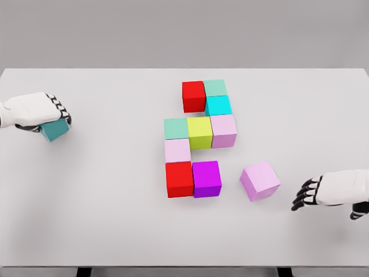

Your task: Assemble the squares on the desktop into the number 2

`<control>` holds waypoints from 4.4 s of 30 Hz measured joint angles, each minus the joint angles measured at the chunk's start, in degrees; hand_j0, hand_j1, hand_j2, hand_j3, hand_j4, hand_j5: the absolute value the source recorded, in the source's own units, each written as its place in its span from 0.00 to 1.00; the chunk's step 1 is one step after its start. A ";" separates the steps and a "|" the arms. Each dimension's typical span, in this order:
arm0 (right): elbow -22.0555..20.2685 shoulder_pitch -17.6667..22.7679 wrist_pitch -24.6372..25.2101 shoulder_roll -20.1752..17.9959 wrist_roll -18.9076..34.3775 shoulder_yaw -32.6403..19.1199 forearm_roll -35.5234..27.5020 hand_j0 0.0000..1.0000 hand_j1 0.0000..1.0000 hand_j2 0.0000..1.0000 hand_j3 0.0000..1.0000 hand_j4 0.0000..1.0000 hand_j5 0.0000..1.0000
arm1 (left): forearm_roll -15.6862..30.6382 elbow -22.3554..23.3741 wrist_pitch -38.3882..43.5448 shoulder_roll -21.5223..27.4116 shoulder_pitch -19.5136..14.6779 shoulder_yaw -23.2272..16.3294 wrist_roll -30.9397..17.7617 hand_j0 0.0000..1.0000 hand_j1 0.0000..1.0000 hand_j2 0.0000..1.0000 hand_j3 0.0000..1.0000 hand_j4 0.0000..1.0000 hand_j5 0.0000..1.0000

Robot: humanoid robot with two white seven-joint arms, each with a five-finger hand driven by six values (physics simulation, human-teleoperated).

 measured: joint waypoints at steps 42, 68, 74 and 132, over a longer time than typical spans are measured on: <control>0.00 -1.14 -0.02 9.14 0.07 -0.40 -3.95 1.00 1.00 1.00 1.00 1.00 1.00 | 2.40 7.93 -0.02 -17.60 -13.10 0.20 -4.76 1.00 1.00 1.00 1.00 1.00 1.00; 4.98 -5.27 -0.02 8.20 0.62 -0.90 -3.79 1.00 1.00 1.00 1.00 1.00 1.00 | -4.79 10.26 -0.02 -7.15 -12.30 -4.49 -5.14 0.88 0.88 0.88 0.88 0.88 0.88; 8.67 -5.27 -0.02 11.44 0.74 -0.94 -3.69 1.00 1.00 1.00 1.00 1.00 1.00 | -5.07 10.07 -0.02 -7.68 -12.30 -6.14 -5.22 0.88 0.88 0.88 0.88 0.88 0.88; 13.09 -5.09 -0.02 17.84 0.88 -1.22 -1.95 1.00 1.00 1.00 1.00 1.00 1.00 | -6.37 23.98 -0.02 -21.43 -17.58 -8.22 -5.44 0.90 0.90 0.90 0.90 0.90 0.90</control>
